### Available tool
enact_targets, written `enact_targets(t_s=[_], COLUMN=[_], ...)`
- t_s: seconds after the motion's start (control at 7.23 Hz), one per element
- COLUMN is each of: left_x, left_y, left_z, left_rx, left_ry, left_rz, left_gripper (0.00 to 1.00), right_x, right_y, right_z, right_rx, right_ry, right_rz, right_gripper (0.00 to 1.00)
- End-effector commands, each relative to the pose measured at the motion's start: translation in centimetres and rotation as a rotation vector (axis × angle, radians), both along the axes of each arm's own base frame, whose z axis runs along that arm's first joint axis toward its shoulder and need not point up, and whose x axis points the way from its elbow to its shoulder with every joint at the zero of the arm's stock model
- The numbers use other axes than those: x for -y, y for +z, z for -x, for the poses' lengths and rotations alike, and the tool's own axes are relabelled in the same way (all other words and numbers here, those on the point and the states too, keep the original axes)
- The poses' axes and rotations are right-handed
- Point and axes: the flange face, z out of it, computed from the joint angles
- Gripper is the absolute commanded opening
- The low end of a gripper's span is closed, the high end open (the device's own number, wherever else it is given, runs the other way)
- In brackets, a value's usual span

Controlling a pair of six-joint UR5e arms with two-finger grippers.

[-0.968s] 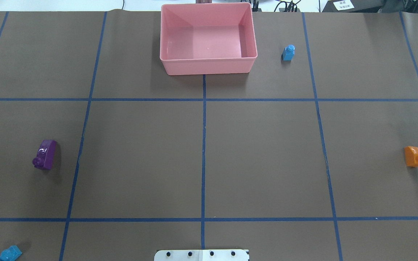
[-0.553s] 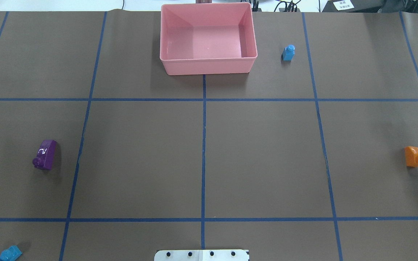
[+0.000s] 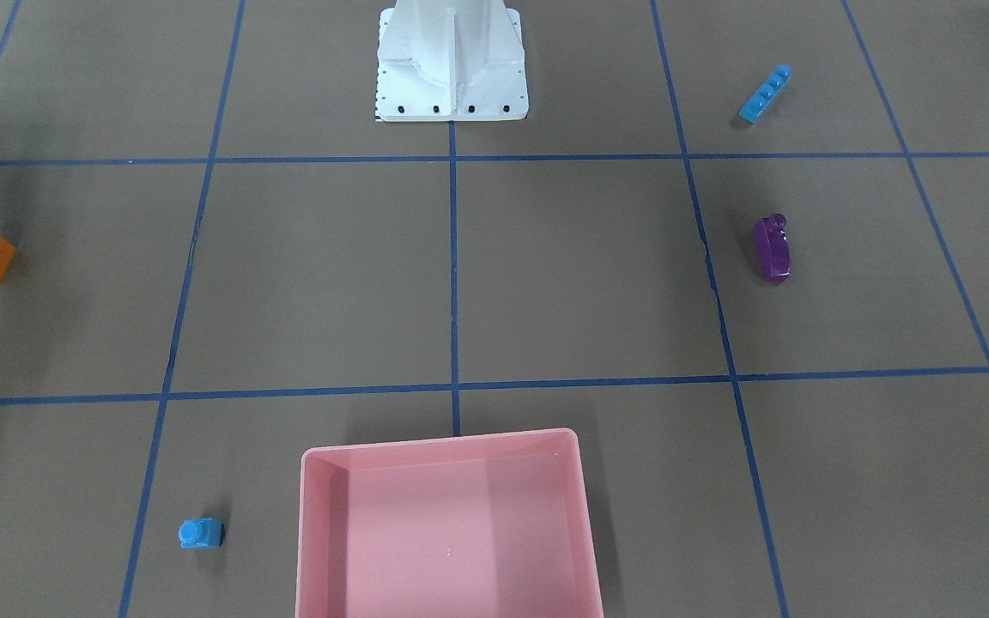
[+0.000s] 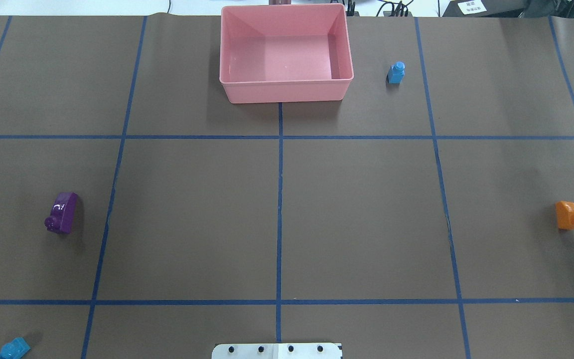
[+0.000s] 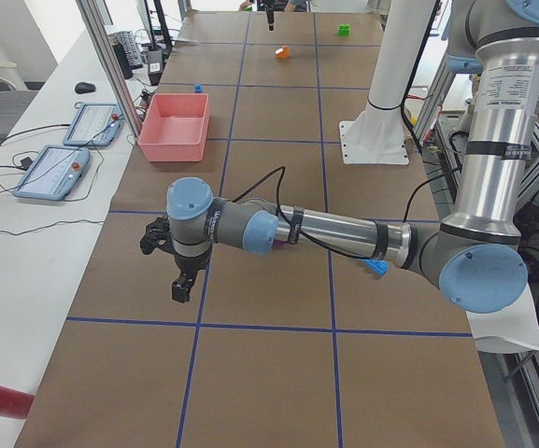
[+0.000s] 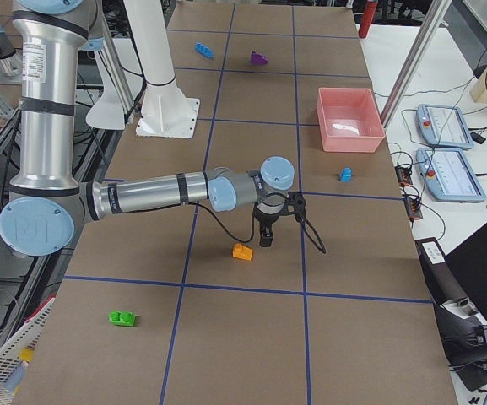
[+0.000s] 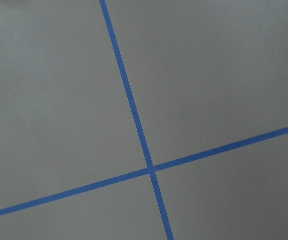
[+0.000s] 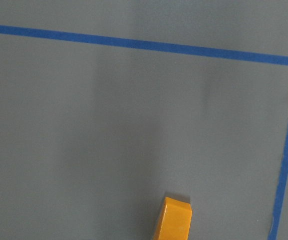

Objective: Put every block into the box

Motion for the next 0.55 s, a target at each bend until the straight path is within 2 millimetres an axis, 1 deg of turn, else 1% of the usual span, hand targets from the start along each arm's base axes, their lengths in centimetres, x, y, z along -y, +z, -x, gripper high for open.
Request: enact_targets(t_s=[0.0,0.14,0.28,0.41], left_x=[0.2,0.2,0.2,0.2], left_y=[-0.7,-0.8,-0.8,-0.8], left_z=[-0.1,-0.2,-0.3,-0.4], left_rx=[-0.015,-0.022,-0.024,-0.035], left_ry=[-0.041,-0.038,-0.036,-0.032], left_rz=[-0.006,-0.006,-0.005,-0.002], left_gripper=[1.0,1.0,1.0,1.0], right_x=[-1.0,-1.5,-1.9,-3.3], right_y=[3.7,6.2,7.0,8.2], right_z=[4.3,5.9,6.7,6.6], right_rx=[-0.032,-0.054,-0.067,-0.078], right_ry=[0.052,0.042,0.024,0.009], right_rz=[0.022,0.045,0.052,0.076], right_gripper=[1.0,1.0,1.0,1.0])
